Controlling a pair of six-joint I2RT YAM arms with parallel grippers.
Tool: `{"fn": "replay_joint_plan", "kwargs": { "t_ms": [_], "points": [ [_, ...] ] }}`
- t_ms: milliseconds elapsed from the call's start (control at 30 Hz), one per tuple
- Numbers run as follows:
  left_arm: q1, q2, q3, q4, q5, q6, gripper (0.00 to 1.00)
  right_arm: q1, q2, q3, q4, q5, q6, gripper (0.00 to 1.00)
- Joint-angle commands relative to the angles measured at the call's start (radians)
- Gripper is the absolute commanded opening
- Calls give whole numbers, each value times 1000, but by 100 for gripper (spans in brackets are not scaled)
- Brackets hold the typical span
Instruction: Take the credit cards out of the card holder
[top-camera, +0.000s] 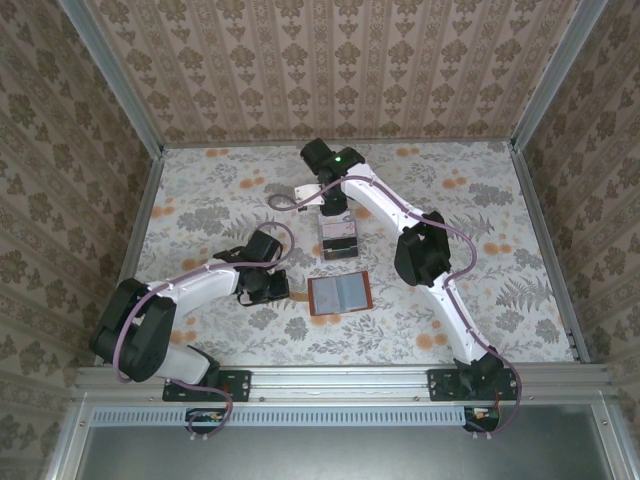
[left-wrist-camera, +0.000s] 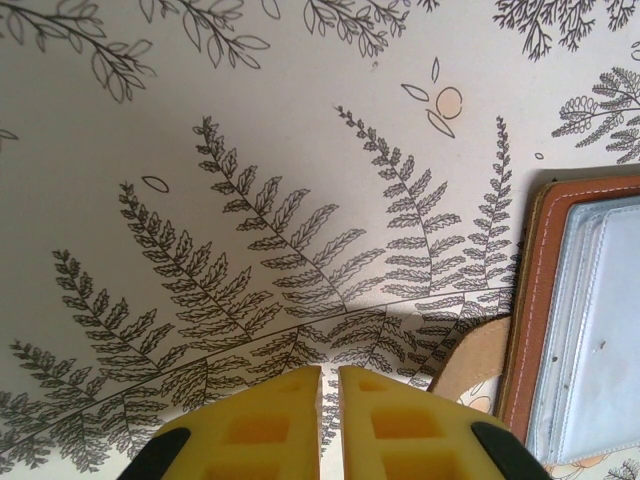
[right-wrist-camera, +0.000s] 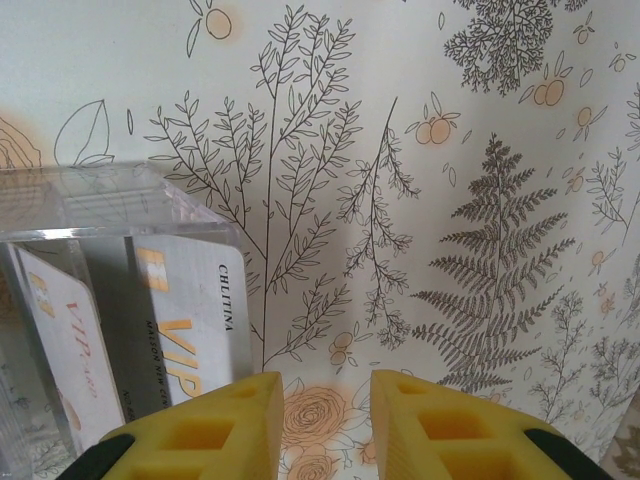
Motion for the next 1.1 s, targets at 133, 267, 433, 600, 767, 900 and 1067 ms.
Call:
{"fn": "replay_joint_plan", "kwargs": {
  "t_ms": [133,267,433,600,767,900,1067],
  "points": [
    [6,-22,1,-13,16,-4,14,5,-77,-11,1,19,28,31],
    [3,-34,13,-15,16,-2,14,4,-110,-15,-1,23,92,31],
    [-12,-56,29,-17,15,0,14,5,-187,-98,34,3,280,31],
    [-42,-64,51,-17,6,0,14,7,-347,-359,193,-43,494,33],
    [-85,-45,78,-9,-2,-5,14,14,-550,-672,401,-80,730,34],
    [-122,3,115,1,-13,-8,13,14,-675,-877,515,-127,933,32],
    [-150,70,152,27,-17,-13,9,6,-760,-1030,552,-289,1169,26]
  ]
}}
